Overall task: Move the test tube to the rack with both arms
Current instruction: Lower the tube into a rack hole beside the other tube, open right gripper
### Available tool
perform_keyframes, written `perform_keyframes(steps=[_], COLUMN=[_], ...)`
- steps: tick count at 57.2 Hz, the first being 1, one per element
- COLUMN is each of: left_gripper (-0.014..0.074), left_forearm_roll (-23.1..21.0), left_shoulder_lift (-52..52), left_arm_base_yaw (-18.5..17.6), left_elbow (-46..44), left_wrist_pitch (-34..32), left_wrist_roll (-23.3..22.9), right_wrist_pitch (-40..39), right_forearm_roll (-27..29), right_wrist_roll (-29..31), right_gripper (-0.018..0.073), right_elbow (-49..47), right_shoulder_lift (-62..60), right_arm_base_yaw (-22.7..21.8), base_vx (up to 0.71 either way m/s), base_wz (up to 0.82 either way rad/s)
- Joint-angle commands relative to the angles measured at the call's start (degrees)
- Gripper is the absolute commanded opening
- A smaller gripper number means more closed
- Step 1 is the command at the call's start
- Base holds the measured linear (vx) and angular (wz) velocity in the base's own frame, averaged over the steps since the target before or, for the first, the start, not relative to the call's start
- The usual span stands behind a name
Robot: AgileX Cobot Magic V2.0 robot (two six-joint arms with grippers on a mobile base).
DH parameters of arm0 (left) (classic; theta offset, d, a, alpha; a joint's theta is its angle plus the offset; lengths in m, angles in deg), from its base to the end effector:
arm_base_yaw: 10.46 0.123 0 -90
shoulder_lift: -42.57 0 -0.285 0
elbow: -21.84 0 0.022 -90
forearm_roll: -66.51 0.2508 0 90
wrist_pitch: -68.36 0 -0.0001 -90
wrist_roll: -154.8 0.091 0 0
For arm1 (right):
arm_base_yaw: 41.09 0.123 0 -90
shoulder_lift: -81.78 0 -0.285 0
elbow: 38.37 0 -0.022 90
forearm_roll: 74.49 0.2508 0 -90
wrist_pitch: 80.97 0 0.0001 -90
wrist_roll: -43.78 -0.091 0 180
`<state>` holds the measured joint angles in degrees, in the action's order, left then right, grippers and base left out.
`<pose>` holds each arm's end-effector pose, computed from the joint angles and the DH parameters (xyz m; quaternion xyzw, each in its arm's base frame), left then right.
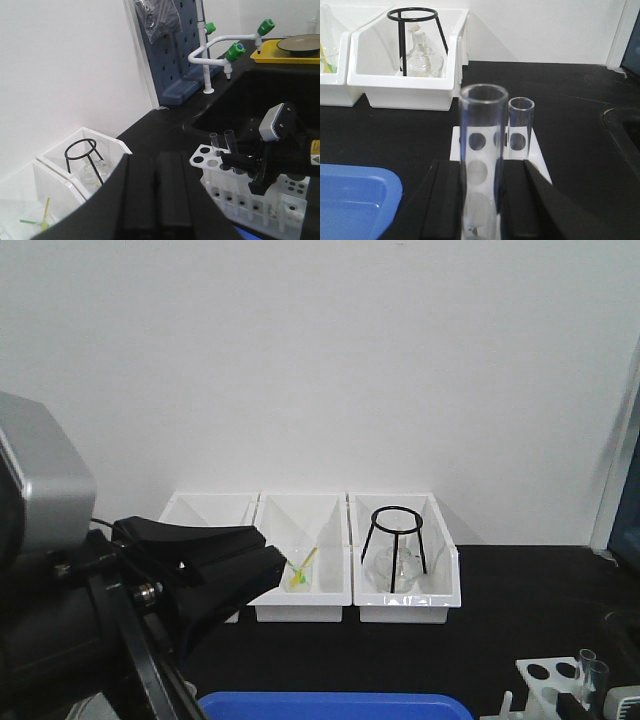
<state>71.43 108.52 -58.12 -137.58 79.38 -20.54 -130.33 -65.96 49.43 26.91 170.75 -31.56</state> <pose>0.1513 -0.1639 0.4084 0.3549 0.6629 -0.2097 0.6250 0.2097 0.0248 0.1678 -0.0323 0.7933 0.0054 0.6080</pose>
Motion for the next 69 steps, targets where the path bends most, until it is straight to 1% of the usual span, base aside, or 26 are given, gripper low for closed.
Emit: perform_keyframes(steps=[1,10,16,21,28,37,42,46,50,52,57,59,62,65,69], left_gripper=[-0.0004,-0.0004,-0.0004,-0.0004,-0.0004,-0.0004,-0.0004,-0.0004,-0.0004,-0.0004,-0.0004,-0.0004,-0.0004,-0.0004,-0.0004], left_forearm_roll=[-0.2,-0.2,-0.2,-0.2,-0.2,-0.2,-0.3,-0.5,-0.4,-0.2,-0.2,-0.2,-0.2,-0.3,-0.3], left_shoulder_lift=[-0.8,-0.8,-0.8,-0.8,-0.8,-0.8,-0.8,-0.9,-0.9,-0.9,-0.9,-0.9,-0.9,-0.9,-0.9], left_arm_base_yaw=[0.1,0.1,0.1,0.1,0.1,0.1,0.1,0.1,0.1,0.1,0.1,0.1,0.1,0.1,0.1], left_elbow=[-1.9,-1.9,-1.9,-1.9,-1.9,-1.9,-1.9,-1.9,-1.9,-1.9,-1.9,-1.9,-1.9,-1.9,-1.9], left_wrist_pitch=[-5.0,-5.0,-5.0,-5.0,-5.0,-4.8,-3.7,-1.7,1.4,3.5,7.9,9.9,11.9,13.2,13.6], left_wrist_roll=[-0.4,-0.4,-0.4,-0.4,-0.4,-0.4,-0.5,-1.6,-4.7,-5.9,-7.0,-6.9,-6.9,-6.9,-6.9], right_wrist_pitch=[-5.1,-4.8,-3.4,-1.5,1.5,8.5,14.6,21.1,29.6,34.5,46.4,51.4,56.1,59.2,60.3], right_forearm_roll=[-0.3,0.3,0.3,0.3,0.3,0.3,0.2,0.2,0.1,0.1,0.1,0.1,0.1,0.1,0.1], right_wrist_roll=[0.0,0.0,0.2,0.5,0.8,1.0,1.3,2.1,2.7,2.7,2.7,2.7,3.0,3.2,4.0], right_gripper=[0.0243,0.0408,0.0484,0.0507,0.0507,0.05,0.0462,0.0387,0.0267,0.0181,-0.0005,-0.0014,-0.0013,-0.0013,-0.0012], right_elbow=[-1.2,-1.2,-1.2,-1.2,-1.3,-1.5,-2.6,-4.3,-6.5,-7.9,-10.0,-10.3,-10.0,-9.6,-9.2], right_shoulder_lift=[-0.9,-2.7,-5.6,-9.3,-16.3,-26.7,-34.1,-40.0,-45.9,-49.2,-55.2,-57.4,-60.7,-63.3,-65.9], right_arm_base_yaw=[-0.2,-0.2,-0.2,-0.2,-0.2,-0.2,-0.2,-0.2,-0.2,-0.2,-0.2,-0.2,-0.2,-0.2,-0.2], base_vx=[0.0,0.0,0.0,0.0,0.0,0.0,0.0,0.0,0.0,0.0,0.0,0.0,0.0,0.0,0.0], base_wz=[0.0,0.0,0.0,0.0,0.0,0.0,0.0,0.0,0.0,0.0,0.0,0.0,0.0,0.0,0.0])
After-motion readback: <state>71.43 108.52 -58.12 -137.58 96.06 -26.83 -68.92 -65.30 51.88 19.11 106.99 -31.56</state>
